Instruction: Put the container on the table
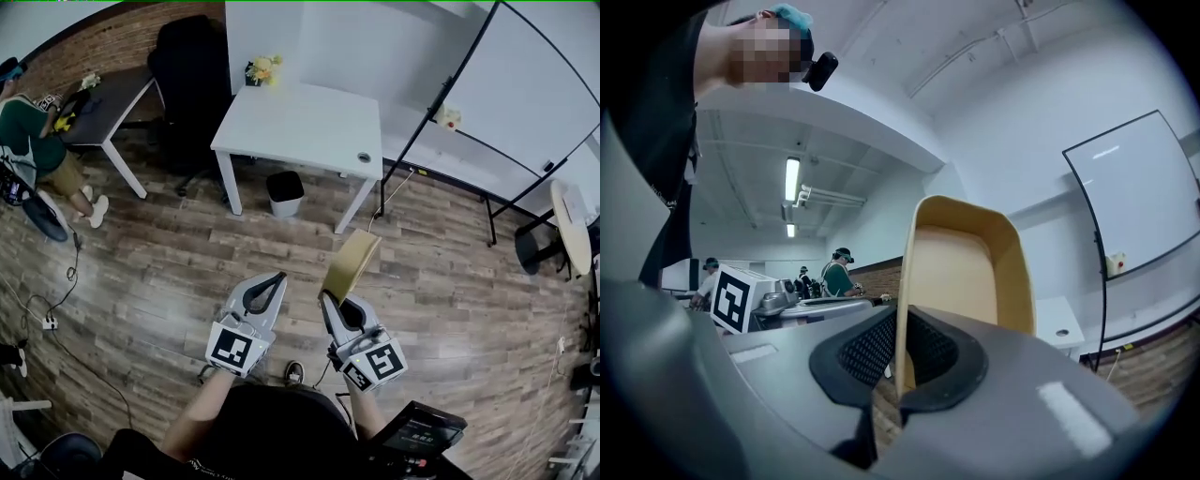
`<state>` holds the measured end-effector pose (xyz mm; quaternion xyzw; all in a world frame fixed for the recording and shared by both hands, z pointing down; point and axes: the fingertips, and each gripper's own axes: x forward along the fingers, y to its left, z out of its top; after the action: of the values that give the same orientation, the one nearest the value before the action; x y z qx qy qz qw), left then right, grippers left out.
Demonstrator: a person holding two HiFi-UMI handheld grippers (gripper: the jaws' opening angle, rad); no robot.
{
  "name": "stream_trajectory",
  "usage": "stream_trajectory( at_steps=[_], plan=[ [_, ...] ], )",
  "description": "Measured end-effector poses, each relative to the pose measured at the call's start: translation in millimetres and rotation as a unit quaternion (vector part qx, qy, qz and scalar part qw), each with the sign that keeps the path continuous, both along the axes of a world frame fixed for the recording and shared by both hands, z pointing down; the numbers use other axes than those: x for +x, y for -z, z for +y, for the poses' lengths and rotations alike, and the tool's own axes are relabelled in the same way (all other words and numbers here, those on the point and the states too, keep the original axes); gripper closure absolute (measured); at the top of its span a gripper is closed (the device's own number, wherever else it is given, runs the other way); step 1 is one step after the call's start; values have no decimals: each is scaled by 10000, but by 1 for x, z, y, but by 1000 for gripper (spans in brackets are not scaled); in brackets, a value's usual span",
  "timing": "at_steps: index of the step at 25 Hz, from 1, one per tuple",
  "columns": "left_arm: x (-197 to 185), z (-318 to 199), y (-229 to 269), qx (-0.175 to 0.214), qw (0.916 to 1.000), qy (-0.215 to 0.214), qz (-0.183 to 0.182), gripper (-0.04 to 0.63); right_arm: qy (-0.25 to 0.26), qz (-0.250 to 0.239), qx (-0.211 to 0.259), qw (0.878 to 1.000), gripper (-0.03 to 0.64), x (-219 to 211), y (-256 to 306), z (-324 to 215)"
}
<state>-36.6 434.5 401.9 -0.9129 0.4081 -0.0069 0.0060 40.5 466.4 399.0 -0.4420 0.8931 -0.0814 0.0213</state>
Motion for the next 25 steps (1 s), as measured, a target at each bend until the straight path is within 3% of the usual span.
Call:
stream_trajectory(
  at_steps=[7, 13, 25],
  plan=[
    [-48, -72, 15, 157, 9995, -167, 195, 598, -87, 209, 111, 9997, 583, -54, 15, -66],
    [-69, -115, -5, -42, 9994, -297, 174, 598, -237, 289, 19, 9993, 583, -75, 7, -111],
    [-18, -239, -34, -224, 9993, -212, -218, 598, -244, -80, -223, 9994, 583, -16, -29, -239]
  ],
)
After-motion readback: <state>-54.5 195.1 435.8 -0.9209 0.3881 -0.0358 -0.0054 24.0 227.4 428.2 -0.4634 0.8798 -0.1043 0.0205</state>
